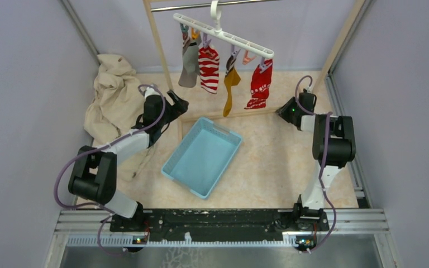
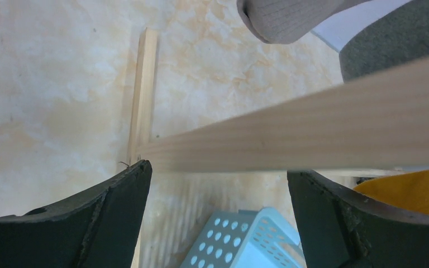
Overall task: Clip the socks to the hanger
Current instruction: Move the clothesline to the center of the board.
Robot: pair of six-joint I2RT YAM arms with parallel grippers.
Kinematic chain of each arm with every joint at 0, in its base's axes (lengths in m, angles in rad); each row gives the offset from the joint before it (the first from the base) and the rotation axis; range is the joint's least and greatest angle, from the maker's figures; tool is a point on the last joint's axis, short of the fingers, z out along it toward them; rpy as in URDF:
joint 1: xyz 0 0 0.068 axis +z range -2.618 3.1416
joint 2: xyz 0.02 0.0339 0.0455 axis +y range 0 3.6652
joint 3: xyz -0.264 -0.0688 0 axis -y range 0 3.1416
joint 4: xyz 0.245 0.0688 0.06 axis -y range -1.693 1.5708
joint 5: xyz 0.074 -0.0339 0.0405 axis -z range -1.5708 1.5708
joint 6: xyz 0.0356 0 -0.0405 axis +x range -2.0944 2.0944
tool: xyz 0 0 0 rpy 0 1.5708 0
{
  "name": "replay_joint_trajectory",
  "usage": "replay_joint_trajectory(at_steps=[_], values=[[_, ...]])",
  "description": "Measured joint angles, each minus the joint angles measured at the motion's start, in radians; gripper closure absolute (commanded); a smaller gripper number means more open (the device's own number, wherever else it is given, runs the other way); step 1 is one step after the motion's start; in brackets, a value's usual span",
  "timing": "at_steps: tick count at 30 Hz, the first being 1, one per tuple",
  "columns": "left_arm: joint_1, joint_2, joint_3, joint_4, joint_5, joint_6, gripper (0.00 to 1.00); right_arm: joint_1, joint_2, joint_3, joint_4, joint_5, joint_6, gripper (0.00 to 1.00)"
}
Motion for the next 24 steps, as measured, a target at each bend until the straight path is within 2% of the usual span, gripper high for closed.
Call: replay_joint_trajectory(at_steps=[6, 10, 16, 20, 24], values=[[0.030, 0.088, 0.047, 0.043, 0.033, 0.015, 0.01, 0.000, 0.019, 0.021, 0.007, -0.003, 0.002, 0.76], [0.032, 0.083, 0.038, 0.056, 0.047, 0.030, 0.01, 0.000, 0.013, -0.005, 0.039, -0.004, 0.010, 0.73], [0.032, 0.003, -0.053, 0.100, 0.131, 0.036, 0.01, 0.017, -0.129, -0.228, 0.138, 0.008, 0.041, 0.71], [0.018, -0.054, -0.094, 0.117, 0.230, 0.070, 0.01, 0.058, -0.226, -0.338, 0.139, 0.006, 0.034, 0.69], [-0.027, -0.126, -0.114, 0.101, 0.249, 0.117, 0.01, 0.104, -0.340, -0.421, 0.125, 0.002, 0.016, 0.68]])
